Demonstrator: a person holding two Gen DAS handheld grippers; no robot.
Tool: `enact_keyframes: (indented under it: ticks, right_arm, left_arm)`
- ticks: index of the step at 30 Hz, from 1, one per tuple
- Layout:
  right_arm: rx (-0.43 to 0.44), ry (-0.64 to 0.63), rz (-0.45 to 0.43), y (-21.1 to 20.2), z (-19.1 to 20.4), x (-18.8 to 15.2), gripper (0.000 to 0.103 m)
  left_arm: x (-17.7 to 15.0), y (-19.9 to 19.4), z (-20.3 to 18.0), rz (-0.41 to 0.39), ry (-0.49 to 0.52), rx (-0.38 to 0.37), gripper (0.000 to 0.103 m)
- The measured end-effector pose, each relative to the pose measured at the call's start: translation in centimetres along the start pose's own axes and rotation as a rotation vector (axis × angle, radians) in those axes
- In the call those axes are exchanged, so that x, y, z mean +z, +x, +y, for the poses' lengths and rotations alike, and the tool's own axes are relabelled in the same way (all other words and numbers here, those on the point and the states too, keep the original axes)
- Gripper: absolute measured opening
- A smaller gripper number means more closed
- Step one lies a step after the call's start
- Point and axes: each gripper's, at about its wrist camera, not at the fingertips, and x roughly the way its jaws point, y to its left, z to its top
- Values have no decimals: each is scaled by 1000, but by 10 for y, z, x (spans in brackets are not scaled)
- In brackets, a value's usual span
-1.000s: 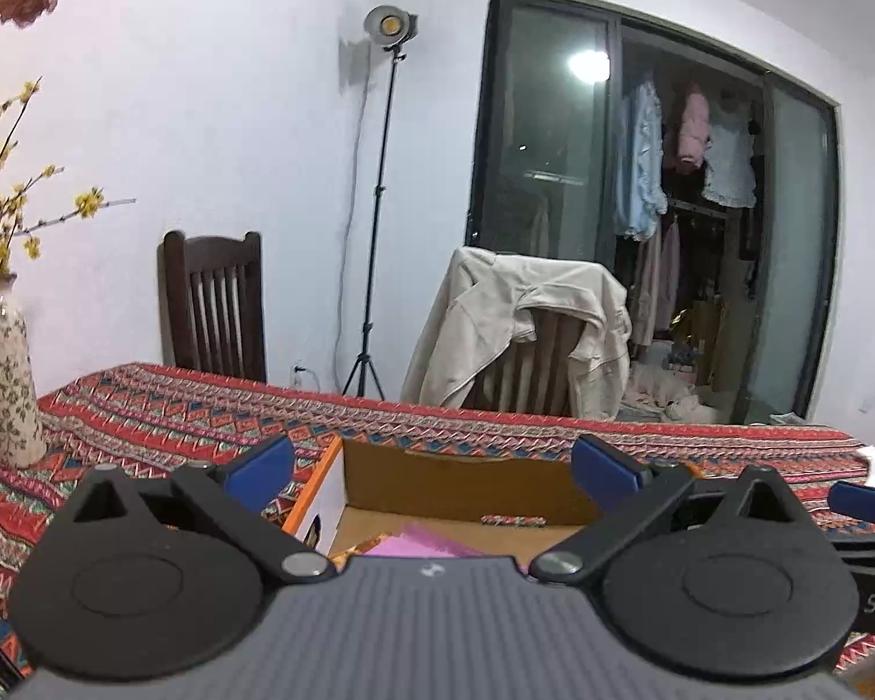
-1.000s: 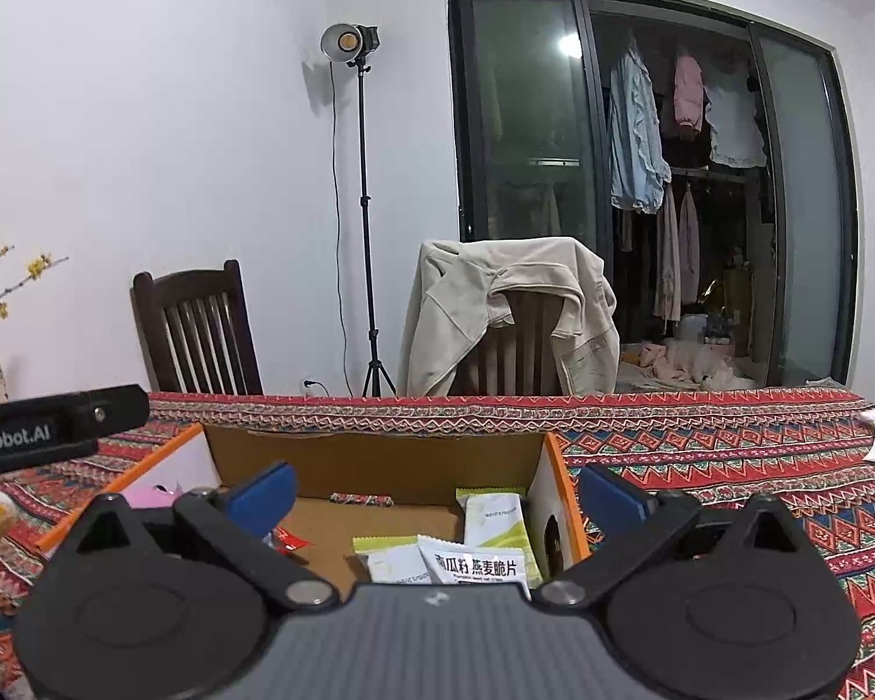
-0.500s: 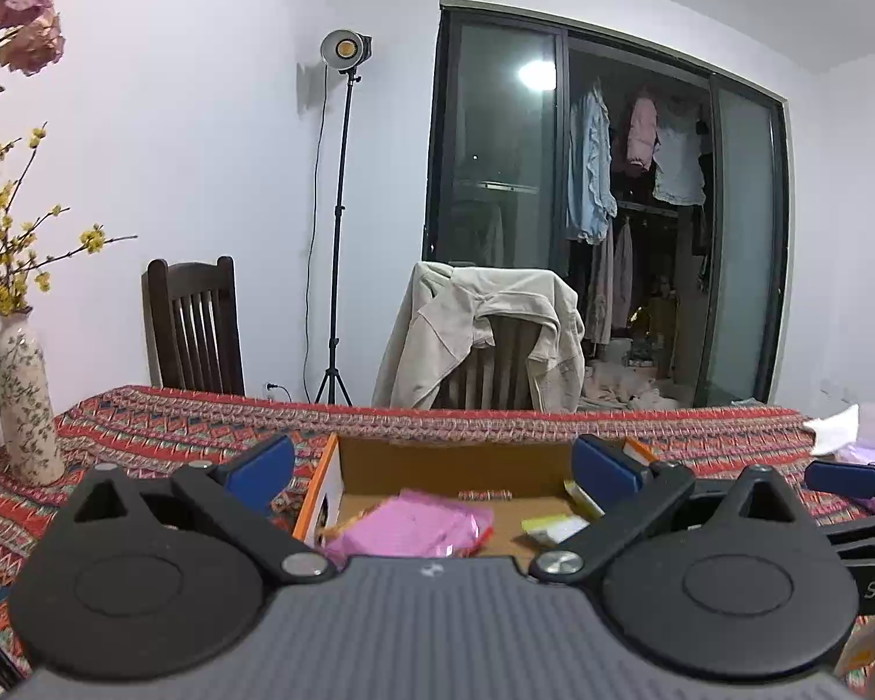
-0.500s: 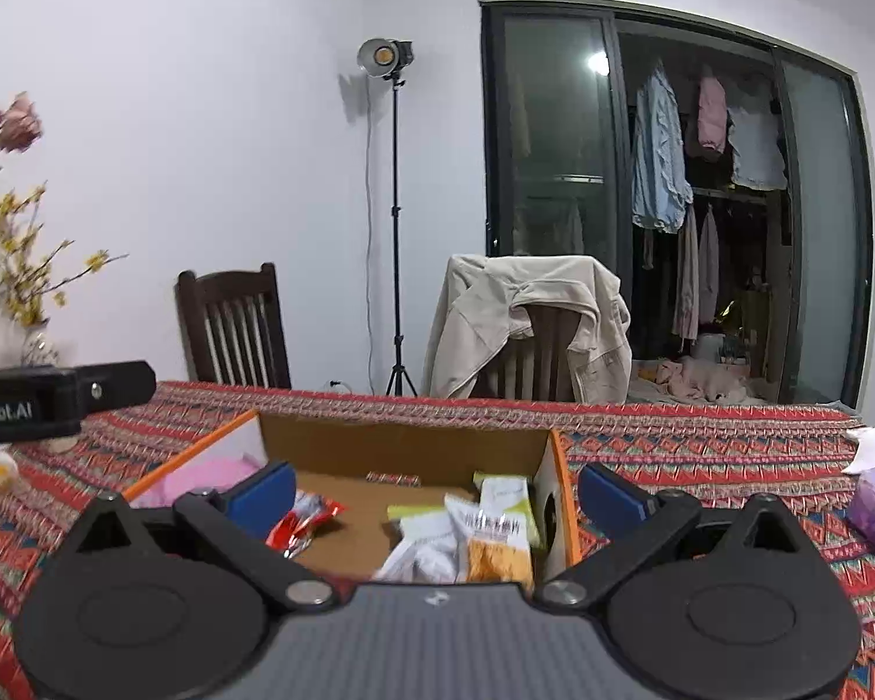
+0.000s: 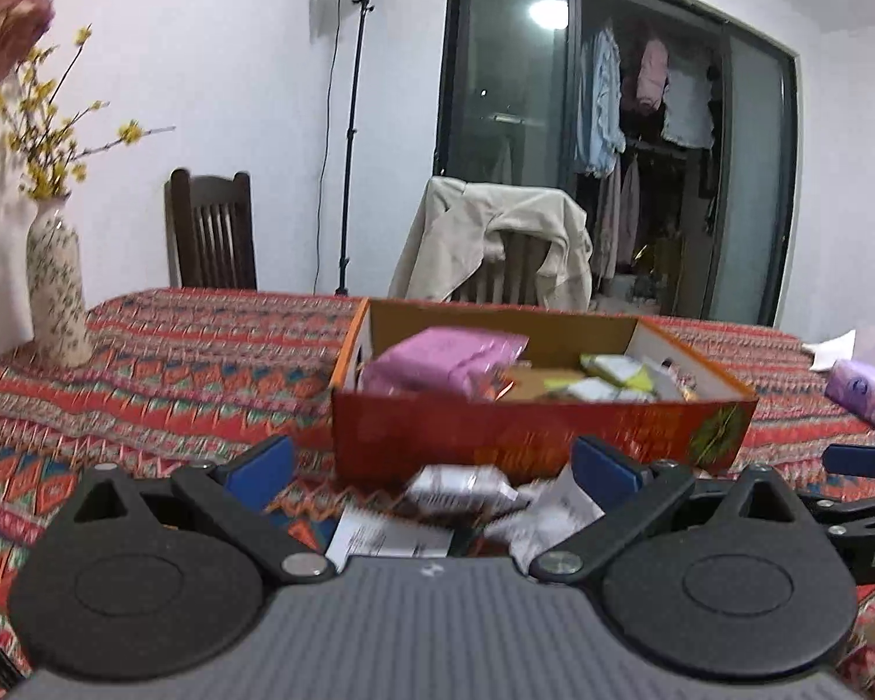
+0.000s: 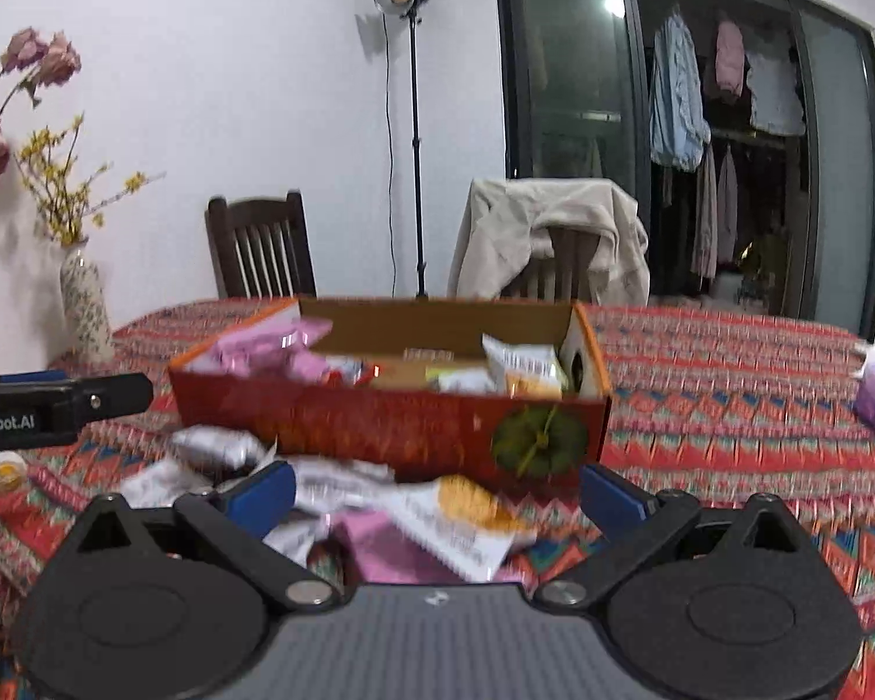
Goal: Organize snacks
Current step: 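Move both tools back over the remaining snack pile, then grasp a white wrapper with orange print with the right tool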
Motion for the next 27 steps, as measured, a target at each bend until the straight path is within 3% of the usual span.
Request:
enact_keyframes:
  ticks: [10,19,27]
  right_arm:
    - [-25,15,31,0,-4,-12,103]
    - [-45,-8,43,11,-2,3,103]
    - [-26,-30,182,54,-6,11,103]
  left_arm:
    - [-15,9,8,29,-26,24,103]
    - [-16,12,16,42,-72,19,103]
    - [-17,14,17,56,-84,14,103]
